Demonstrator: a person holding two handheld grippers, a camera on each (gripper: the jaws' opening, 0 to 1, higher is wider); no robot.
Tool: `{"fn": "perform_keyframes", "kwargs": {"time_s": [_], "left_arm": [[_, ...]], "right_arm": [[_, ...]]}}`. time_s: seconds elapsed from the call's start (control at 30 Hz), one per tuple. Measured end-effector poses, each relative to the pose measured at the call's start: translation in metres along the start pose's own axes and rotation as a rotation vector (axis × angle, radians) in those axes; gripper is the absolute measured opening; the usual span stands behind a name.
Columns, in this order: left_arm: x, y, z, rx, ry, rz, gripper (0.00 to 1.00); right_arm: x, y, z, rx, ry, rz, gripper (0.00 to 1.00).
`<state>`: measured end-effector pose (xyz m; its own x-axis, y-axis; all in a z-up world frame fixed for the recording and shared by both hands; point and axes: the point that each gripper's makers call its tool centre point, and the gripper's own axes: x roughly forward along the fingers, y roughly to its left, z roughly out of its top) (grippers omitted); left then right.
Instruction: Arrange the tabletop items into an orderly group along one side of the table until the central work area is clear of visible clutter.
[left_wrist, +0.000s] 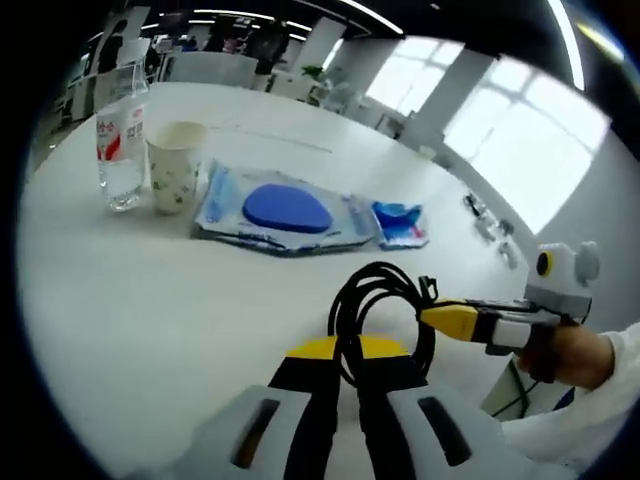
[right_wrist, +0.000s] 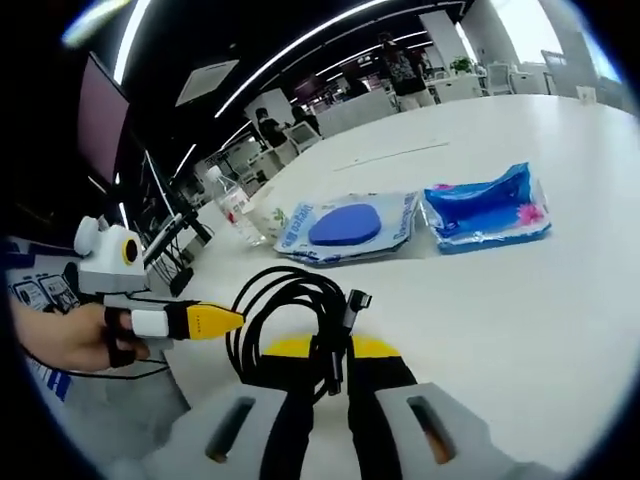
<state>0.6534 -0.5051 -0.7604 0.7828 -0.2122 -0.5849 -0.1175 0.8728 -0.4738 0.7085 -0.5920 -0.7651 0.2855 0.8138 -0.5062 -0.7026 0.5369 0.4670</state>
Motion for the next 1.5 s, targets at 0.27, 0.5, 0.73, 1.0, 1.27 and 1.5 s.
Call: {"fn": "perform_keyframes", "kwargs": {"time_s": [0.27,0.5,0.73,1.0,1.27,1.5], "left_arm": [[0.004,-0.013,0.009,0.019,-0.052,-0.018,0.12],[-0.002,-0.002,0.0,0.004,-0.048,0.003,0.13],[-0.015,0.012,-0.011,-0.058,-0.055,0.04,0.11],[-0.017,0.014,-0.017,-0.072,-0.048,0.045,0.1],[-0.016,0.007,-0.026,-0.051,-0.032,0.021,0.09],[-0.019,0.002,-0.033,-0.003,-0.019,0.012,0.13]], "right_arm": [[-0.009,-0.011,0.015,0.02,-0.061,-0.018,0.06],[-0.013,-0.02,0.029,0.031,-0.099,-0.02,0.05],[-0.023,-0.033,0.056,0.051,-0.162,-0.02,0.05],[-0.032,-0.071,0.07,0.13,-0.202,-0.061,0.05],[-0.035,-0.085,0.063,0.153,-0.186,-0.091,0.05],[-0.03,-0.093,0.05,0.173,-0.154,-0.115,0.06]]}}
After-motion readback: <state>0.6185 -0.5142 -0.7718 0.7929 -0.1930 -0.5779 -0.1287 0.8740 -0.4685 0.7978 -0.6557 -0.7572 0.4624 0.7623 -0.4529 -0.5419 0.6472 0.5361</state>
